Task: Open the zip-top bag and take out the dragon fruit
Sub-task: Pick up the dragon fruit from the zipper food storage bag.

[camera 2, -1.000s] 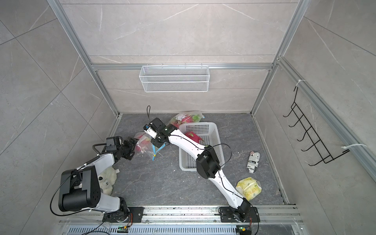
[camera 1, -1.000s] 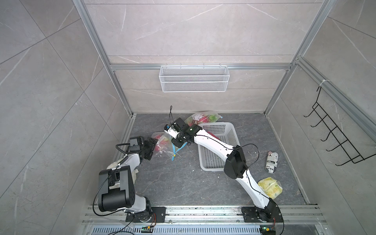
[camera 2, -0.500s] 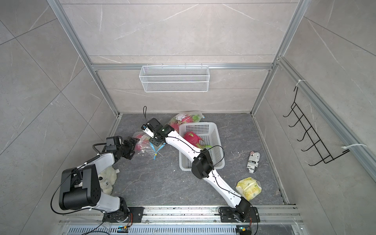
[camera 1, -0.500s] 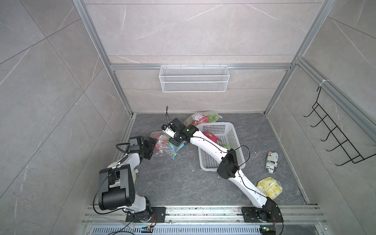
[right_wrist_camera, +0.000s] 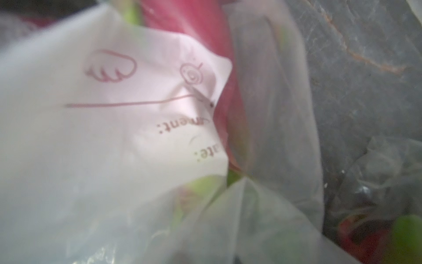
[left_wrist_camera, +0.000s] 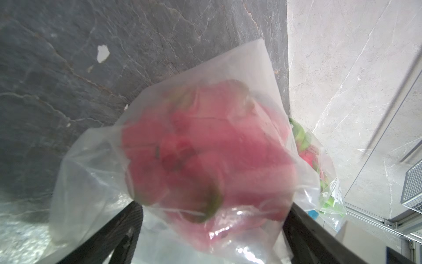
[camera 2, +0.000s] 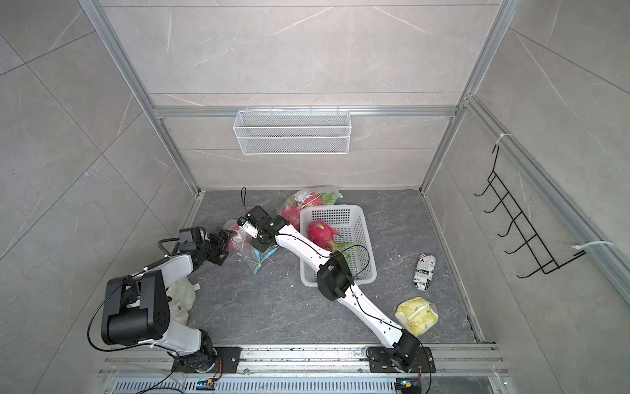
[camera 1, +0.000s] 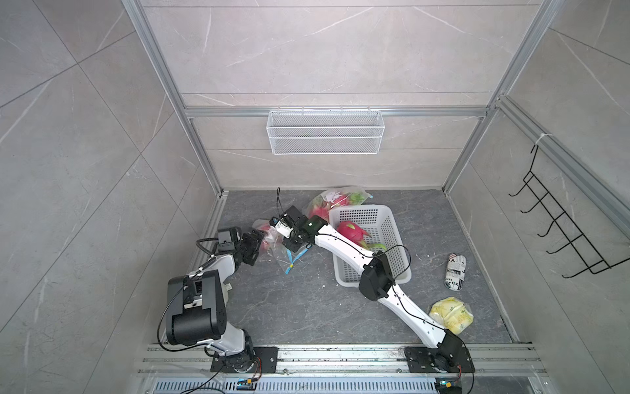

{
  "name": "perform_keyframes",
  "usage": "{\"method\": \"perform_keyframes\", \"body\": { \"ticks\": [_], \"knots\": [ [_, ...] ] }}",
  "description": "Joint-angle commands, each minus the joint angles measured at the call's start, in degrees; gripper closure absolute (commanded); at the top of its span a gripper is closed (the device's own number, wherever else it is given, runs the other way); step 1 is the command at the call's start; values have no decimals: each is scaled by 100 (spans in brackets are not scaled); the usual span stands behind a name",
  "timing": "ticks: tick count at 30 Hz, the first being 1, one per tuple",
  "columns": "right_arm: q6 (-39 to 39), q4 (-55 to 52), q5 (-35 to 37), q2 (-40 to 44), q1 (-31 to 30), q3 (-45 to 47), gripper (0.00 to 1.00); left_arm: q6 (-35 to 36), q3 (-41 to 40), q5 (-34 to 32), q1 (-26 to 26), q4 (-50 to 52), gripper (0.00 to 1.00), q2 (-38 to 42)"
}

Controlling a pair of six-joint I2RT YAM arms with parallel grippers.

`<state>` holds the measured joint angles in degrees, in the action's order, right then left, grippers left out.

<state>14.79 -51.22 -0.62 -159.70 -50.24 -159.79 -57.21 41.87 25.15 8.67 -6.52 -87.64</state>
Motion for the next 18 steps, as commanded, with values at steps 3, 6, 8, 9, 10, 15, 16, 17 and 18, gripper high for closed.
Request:
{"method": "perform_keyframes", "body": {
  "ticks": [3,6,8,9,10,15,16,17,18],
  "knots": [
    [-93,-297,-69,142,-82,-99,100,94,168,8,4,274,5,-87],
    [-184,-548,-96,310,-78,-51,100,122,322,-14,7,316,5,-87],
    [-399,-709,-217,426,-48,-68,100,157,468,3,9,379,4,-87],
    [-563,-843,-422,503,-19,-111,100,202,553,7,6,430,4,-60],
    [-771,-971,-696,585,22,-168,100,272,648,0,9,523,4,-32],
    [-1935,-1048,-2422,1139,357,41,100,698,1009,-387,4,1203,1,377],
    [-2135,-1018,-2660,1226,406,126,100,735,1017,-483,10,1267,1,485],
    [-2312,-1007,-2779,1222,452,186,100,763,1011,-573,12,1312,0,577],
    [-2498,-996,-2951,1384,494,218,100,785,985,-622,4,1345,1,668]
  ]
}}
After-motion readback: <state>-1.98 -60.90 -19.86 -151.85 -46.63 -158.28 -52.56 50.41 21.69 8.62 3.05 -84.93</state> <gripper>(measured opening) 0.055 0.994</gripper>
